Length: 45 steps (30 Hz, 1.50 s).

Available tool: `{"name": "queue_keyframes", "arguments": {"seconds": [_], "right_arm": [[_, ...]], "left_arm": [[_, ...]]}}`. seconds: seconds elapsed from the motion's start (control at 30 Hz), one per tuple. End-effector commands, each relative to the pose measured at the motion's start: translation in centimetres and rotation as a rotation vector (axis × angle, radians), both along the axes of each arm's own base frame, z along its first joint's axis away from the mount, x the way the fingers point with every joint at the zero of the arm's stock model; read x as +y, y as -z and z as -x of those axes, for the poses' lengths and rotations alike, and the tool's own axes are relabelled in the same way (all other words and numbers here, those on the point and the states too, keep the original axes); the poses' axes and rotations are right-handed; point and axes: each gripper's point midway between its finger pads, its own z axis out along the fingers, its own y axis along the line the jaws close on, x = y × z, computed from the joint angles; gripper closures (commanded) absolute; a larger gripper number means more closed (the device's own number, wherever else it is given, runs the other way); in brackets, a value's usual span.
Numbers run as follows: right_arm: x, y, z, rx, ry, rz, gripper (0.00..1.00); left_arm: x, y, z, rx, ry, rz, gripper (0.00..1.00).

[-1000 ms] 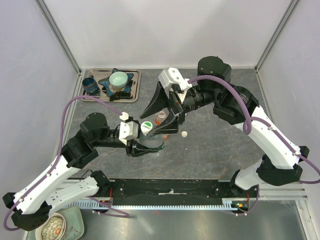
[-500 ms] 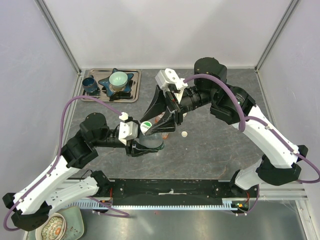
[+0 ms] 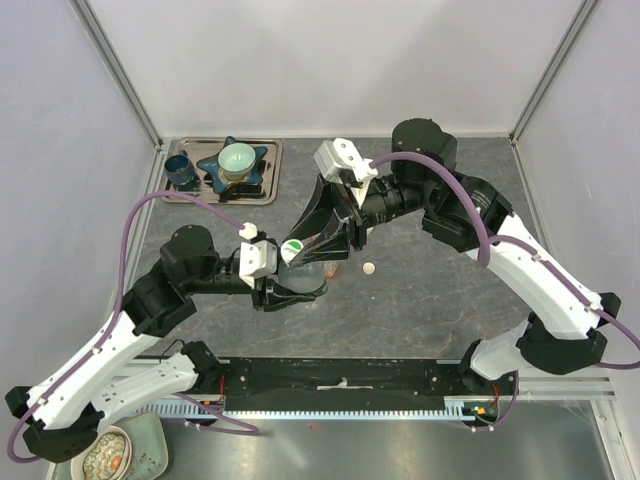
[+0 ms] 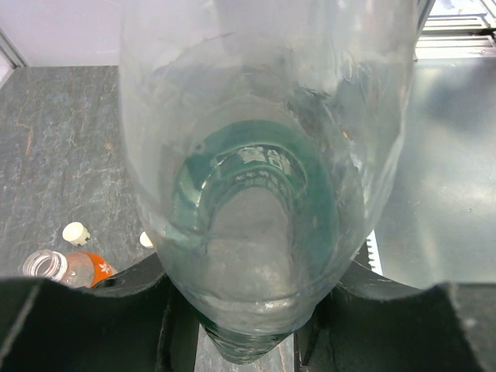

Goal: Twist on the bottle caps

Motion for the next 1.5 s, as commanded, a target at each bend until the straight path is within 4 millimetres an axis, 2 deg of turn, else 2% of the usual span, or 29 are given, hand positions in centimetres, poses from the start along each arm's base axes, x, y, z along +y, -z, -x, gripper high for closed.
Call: {"name": "queue_keyframes", "arguments": {"seconds": [0.0,0.13,0.17,0.47,0.57,0.63,0.7,0.87,0.9,0.93,1.0,1.03,1.07,1.13,1.2,1.3,1.33,1.47], "right_arm": [[0.2,2.2,-1.7,0.011,0.1,0.063,0.88],[0.2,4.6,-3.7,0.013,0.216,0.147,0.96],[0.3,5.5,-4.9,0.016,0.281,0.176,0.98],[0.6,10.3,-8.3,0.079,0.469,0.309,0.99],[0.3,10.7,-8.9,0.092,0.526,0.306,1.0],[0.3,10.1,-9.5,0.111,0.58,0.272,1.0],[0.6,10.4,-9.8,0.107,0.609,0.268,0.99],[0.9,12.2,-11.5,0.113,0.822,0.322,0.99],[1.3,12.8,-11.9,0.116,0.849,0.337,0.98],[1.7,13.1,-11.7,0.139,0.871,0.344,0.92],[1.7,14.0,-13.3,0.133,0.988,0.367,0.84],[1.9,13.9,-13.2,0.139,1.004,0.364,0.7],[1.9,14.2,-13.6,0.145,1.037,0.37,0.64],[2.1,13.8,-13.6,0.151,1.037,0.356,0.57],[2.1,12.5,-13.6,0.155,1.036,0.321,0.55],[1.8,9.6,-13.5,0.16,1.037,0.245,0.48],[1.7,8.1,-13.3,0.163,1.028,0.209,0.45],[1.3,4.8,-12.1,0.17,0.973,0.135,0.38]], "left_arm": [[0.4,-3.3,-1.2,-0.13,-0.06,0.075,0.98],[0.7,-4.0,-2.5,-0.157,-0.135,0.088,0.98],[0.8,-4.1,-3.0,-0.162,-0.161,0.089,0.98],[1.1,-5.3,-4.4,-0.174,-0.248,0.121,0.98],[1.4,-5.6,-5.1,-0.169,-0.292,0.131,0.98],[1.5,-5.9,-5.7,-0.168,-0.321,0.14,0.98],[1.7,-6.3,-6.4,-0.171,-0.363,0.15,0.98],[2.7,-7.3,-8.9,-0.185,-0.511,0.168,0.98],[2.8,-7.4,-9.2,-0.186,-0.528,0.172,0.98],[3.0,-7.6,-9.6,-0.191,-0.549,0.174,0.98],[3.0,-7.5,-9.8,-0.185,-0.557,0.173,0.98],[3.0,-7.5,-9.7,-0.184,-0.556,0.176,0.98],[2.9,-7.5,-9.7,-0.179,-0.553,0.176,0.98],[2.9,-7.2,-9.6,-0.177,-0.548,0.169,0.98],[3.0,-7.0,-9.5,-0.173,-0.543,0.165,0.98],[2.8,-6.2,-9.1,-0.158,-0.517,0.153,0.98],[2.6,-5.9,-8.9,-0.146,-0.505,0.149,0.98],[2.8,-5.6,-8.9,-0.143,-0.506,0.149,0.98]]}}
